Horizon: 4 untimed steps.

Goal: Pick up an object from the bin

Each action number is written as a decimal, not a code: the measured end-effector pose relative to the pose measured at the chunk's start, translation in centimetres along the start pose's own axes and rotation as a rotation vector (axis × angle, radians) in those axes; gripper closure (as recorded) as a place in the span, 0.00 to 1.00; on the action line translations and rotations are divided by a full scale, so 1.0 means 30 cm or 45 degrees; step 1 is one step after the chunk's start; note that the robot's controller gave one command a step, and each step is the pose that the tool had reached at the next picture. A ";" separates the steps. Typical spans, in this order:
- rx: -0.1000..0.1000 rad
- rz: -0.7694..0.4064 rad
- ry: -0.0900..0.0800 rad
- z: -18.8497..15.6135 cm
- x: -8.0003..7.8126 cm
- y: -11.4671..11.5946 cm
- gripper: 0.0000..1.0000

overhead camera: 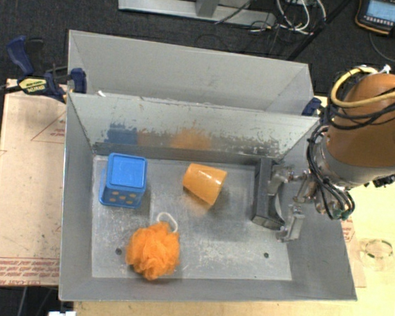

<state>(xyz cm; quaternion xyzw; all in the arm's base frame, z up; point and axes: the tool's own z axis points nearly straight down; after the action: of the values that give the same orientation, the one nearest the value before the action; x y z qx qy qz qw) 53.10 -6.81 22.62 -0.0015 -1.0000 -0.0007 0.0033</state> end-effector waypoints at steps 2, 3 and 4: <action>0.002 -0.113 -0.015 0.179 -0.119 0.059 0.00; 0.002 -0.445 -0.009 0.220 -0.167 0.194 0.00; 0.003 -0.607 -0.017 0.236 -0.255 0.281 0.00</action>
Offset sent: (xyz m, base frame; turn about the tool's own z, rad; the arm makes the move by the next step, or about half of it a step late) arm 0.0867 0.0464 -0.1562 -0.2355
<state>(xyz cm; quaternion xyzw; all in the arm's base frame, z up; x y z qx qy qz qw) 60.73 1.60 15.52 0.2347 -0.9721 -0.0003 -0.0034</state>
